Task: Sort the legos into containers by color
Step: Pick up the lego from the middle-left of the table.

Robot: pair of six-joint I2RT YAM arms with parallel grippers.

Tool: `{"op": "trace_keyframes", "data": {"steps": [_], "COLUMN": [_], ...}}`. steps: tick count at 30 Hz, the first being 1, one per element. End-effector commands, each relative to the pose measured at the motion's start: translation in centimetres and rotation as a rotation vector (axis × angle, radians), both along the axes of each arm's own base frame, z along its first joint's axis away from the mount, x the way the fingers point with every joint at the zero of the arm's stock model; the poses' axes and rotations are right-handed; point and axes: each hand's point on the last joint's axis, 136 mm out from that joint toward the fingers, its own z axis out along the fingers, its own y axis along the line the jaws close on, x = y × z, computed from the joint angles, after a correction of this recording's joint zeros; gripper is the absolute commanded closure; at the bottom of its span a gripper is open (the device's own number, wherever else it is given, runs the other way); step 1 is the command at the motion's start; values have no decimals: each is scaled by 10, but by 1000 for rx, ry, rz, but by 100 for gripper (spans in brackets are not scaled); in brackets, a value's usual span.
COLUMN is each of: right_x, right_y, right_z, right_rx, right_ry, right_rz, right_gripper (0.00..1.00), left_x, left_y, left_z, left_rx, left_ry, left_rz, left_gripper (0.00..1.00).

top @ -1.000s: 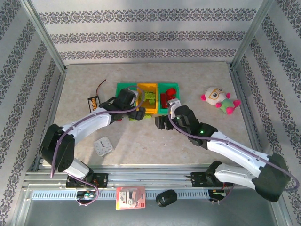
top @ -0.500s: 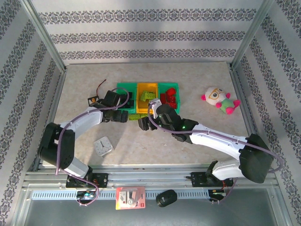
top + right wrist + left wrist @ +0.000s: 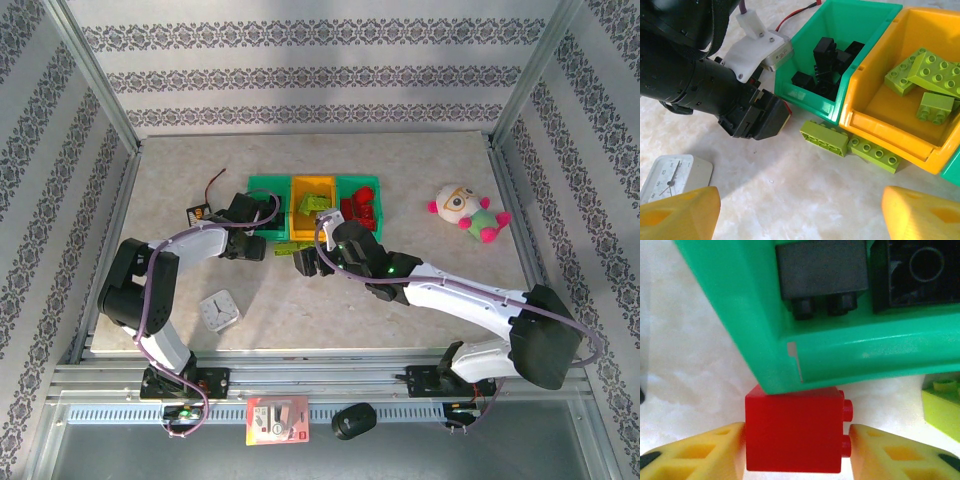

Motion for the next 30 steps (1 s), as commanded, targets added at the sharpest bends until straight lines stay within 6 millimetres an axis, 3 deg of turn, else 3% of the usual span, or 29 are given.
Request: {"op": "trace_keyframes", "data": {"steps": [1,8,16,22,30], "right_x": [-1,-1,1,3,2], "right_y": [2,2,-2,-8,-47], "right_z": [14,15,16,24,28], "right_rx": [43,46,44,48,33], "right_ry": [-27,-28,-33,-69,-118], "right_rz": [-3,-4,-22,-33,-138], "right_gripper": [16,16,16,16,16], "left_x": [17,11,-24,-26,19], "left_y": [3,6,14,-29,-126], "left_z": [14,26,64,94,122], "left_rx": [-4,-9,-27,-95,-234], "left_ry": [-73,-86,-136,-208,-285], "left_rz": [23,45,58,-42,-174], "left_gripper": [52,56,56,57,57]}}
